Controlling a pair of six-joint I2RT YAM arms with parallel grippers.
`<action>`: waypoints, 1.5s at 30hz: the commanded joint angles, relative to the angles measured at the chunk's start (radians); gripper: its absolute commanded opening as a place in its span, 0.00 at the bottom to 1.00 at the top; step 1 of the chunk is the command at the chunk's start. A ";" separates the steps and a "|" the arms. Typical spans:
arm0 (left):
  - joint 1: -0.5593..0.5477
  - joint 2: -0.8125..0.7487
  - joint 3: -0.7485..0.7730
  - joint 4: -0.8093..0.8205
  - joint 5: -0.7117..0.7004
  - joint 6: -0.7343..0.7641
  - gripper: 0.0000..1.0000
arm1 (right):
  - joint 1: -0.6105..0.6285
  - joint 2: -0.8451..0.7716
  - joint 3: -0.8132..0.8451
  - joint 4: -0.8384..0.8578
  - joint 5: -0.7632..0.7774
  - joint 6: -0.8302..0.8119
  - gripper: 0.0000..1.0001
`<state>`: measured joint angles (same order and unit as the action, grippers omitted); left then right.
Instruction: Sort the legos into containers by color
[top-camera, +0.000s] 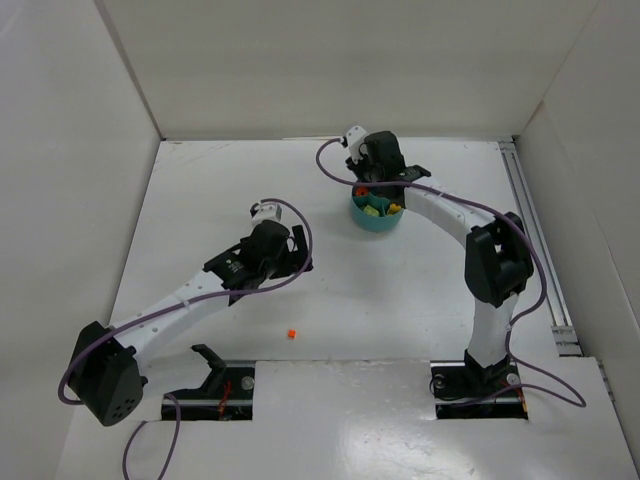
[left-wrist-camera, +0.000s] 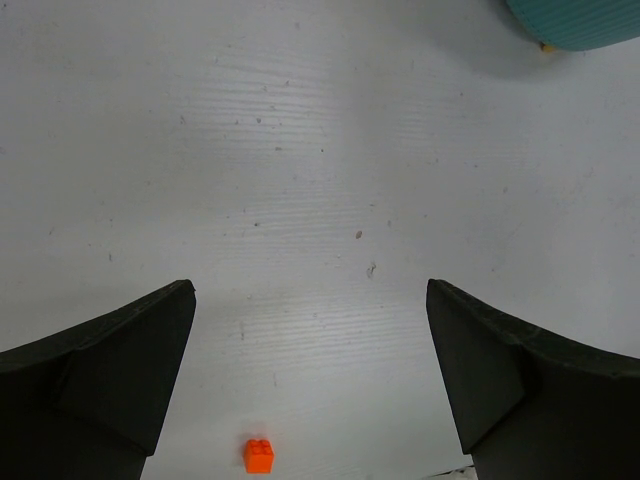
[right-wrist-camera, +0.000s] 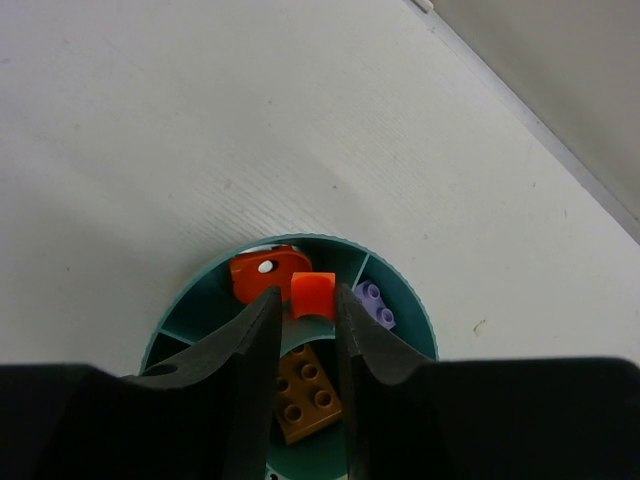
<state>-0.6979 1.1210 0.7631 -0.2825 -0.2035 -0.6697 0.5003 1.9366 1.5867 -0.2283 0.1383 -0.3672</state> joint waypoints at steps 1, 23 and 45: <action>0.006 -0.006 0.048 -0.027 0.012 -0.014 1.00 | -0.003 -0.027 -0.008 0.009 -0.005 -0.006 0.34; -0.210 -0.090 -0.081 -0.282 0.049 -0.310 0.90 | 0.026 -0.470 -0.329 0.049 0.087 0.123 0.61; -0.416 0.135 -0.157 -0.343 -0.054 -0.604 0.46 | 0.057 -1.044 -0.827 -0.089 0.148 0.286 0.66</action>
<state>-1.1069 1.2274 0.5980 -0.6044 -0.2218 -1.2598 0.5495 0.9165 0.7666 -0.2943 0.2424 -0.1074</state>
